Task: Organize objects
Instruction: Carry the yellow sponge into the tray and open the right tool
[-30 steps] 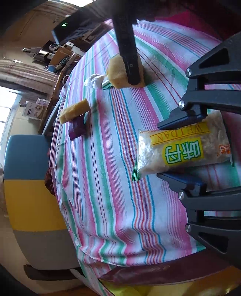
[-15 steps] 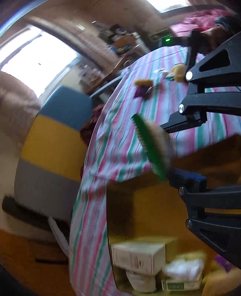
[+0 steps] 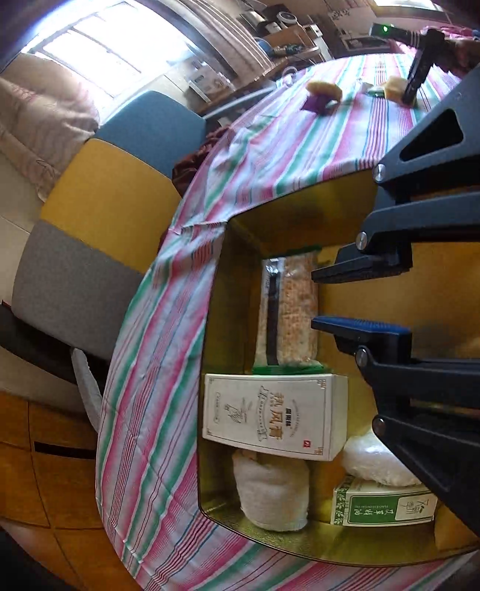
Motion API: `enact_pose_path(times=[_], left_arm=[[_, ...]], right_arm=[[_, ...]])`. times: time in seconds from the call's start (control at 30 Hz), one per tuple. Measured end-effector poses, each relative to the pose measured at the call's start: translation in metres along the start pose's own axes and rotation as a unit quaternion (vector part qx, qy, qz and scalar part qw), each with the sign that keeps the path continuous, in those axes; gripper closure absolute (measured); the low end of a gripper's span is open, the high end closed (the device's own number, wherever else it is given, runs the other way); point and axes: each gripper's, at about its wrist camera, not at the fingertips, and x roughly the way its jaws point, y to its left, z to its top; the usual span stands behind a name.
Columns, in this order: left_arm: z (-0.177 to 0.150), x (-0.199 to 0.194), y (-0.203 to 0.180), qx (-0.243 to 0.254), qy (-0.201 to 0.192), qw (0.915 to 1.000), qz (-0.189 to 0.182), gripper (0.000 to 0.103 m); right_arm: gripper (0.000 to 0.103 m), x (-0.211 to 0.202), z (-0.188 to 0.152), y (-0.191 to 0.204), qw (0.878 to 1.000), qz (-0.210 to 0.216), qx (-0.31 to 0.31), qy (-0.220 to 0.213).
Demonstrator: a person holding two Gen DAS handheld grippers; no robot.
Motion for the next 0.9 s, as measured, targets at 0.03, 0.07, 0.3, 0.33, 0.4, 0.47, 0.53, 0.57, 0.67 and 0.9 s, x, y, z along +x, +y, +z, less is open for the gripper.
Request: enact_pose_path(times=[0.03, 0.07, 0.3, 0.33, 0.4, 0.47, 0.53, 0.57, 0.67, 0.9], left_arm=[[-0.002, 0.001, -0.002, 0.006, 0.001, 0.9999, 0.009, 0.086], [-0.003, 0.001, -0.004, 0.013, -0.001, 0.9998, 0.018, 0.086], [-0.015, -0.024, -0.026, 0.066, -0.042, 0.9951, 0.061, 0.086], [-0.017, -0.030, -0.030, 0.075, -0.052, 0.9937, 0.065, 0.086], [-0.022, -0.041, -0.036, 0.089, -0.067, 0.9912, 0.073, 0.086], [-0.027, -0.051, -0.042, 0.102, -0.078, 0.9885, 0.079, 0.086], [-0.031, -0.058, -0.047, 0.112, -0.084, 0.9866, 0.084, 0.086], [-0.033, -0.061, -0.048, 0.115, -0.085, 0.9860, 0.085, 0.086], [-0.038, -0.067, -0.050, 0.118, -0.087, 0.9857, 0.083, 0.086], [-0.050, -0.074, -0.048, 0.122, -0.080, 0.9863, 0.077, 0.086]], right_arm=[[0.045, 0.000, 0.000, 0.000, 1.000, -0.001, -0.002, 0.000], [0.045, 0.000, -0.001, 0.000, 1.000, -0.003, -0.003, 0.000], [0.045, -0.002, -0.001, 0.000, 1.000, -0.010, -0.007, -0.005], [0.045, -0.001, -0.001, 0.001, 1.000, -0.012, -0.009, -0.006], [0.045, -0.003, -0.002, 0.001, 1.000, -0.016, -0.012, -0.007], [0.045, -0.003, -0.003, 0.001, 1.000, -0.019, -0.016, -0.009], [0.045, -0.003, -0.002, 0.001, 1.000, -0.021, -0.018, -0.010], [0.045, -0.004, -0.002, 0.001, 1.000, -0.022, -0.018, -0.010], [0.045, -0.005, -0.003, 0.000, 0.999, -0.023, -0.019, -0.012], [0.045, -0.002, -0.001, 0.006, 0.999, -0.030, -0.015, -0.013]])
